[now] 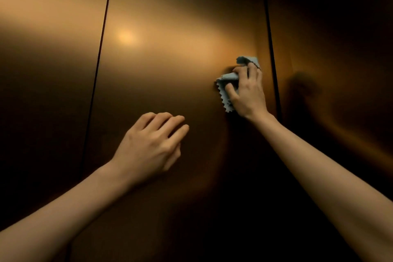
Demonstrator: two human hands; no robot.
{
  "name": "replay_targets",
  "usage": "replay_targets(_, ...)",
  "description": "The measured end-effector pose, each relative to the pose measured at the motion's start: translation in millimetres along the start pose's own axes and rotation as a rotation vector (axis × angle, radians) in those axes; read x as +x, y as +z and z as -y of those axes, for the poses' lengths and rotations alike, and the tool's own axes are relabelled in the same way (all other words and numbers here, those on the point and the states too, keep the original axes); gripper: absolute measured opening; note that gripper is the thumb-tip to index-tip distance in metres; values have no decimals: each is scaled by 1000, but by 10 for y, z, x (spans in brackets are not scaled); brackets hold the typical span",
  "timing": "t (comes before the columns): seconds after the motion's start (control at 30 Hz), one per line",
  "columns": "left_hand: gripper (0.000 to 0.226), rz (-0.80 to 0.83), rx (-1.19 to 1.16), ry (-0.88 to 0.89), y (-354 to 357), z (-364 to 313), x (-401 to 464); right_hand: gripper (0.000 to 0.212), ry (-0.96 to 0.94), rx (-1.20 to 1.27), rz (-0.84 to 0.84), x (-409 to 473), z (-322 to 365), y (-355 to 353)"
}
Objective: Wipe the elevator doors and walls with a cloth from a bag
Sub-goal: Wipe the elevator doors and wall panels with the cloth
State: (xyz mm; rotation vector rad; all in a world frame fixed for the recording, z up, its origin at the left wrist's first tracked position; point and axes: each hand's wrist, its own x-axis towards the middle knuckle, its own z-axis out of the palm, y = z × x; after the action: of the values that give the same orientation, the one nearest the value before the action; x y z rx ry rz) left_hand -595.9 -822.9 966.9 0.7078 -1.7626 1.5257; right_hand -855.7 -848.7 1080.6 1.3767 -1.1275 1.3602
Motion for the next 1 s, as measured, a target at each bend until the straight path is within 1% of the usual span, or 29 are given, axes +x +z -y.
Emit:
replay_targets(0.07,48,9,31,-40,7,64,-61,45,38,10,-11,20,-21,23)
replay_targets(0.13,50,24,58,-51,39,96,-137,47,112,51,-64,43,-4,33)
replay_targets(0.17,51,28,64,-53,60,101,-165,48,117,63,-88,43,27,39)
replay_targets(0.33,50,20,59,-49,111,118,-166,56,-64,227,-118,-28,351,94)
replay_targets(0.43,51,31,49,-45,100,135,-166,51,-124,230,-127,-17,448,99)
replay_targets(0.67,52,110,-5,-59,-27,148,-129,43,-85,127,-58,80,495,95)
replay_targets(0.73,50,100,-49,-68,-104,175,-130,40,-81,96,-36,86,551,43)
replay_targets(0.87,43,20,-94,-226,-341,352,-274,40,-120,113,-53,61,802,-43)
replay_targets(1.0,42,38,-37,-353,-552,608,-548,44,-290,153,-40,34,1294,-20)
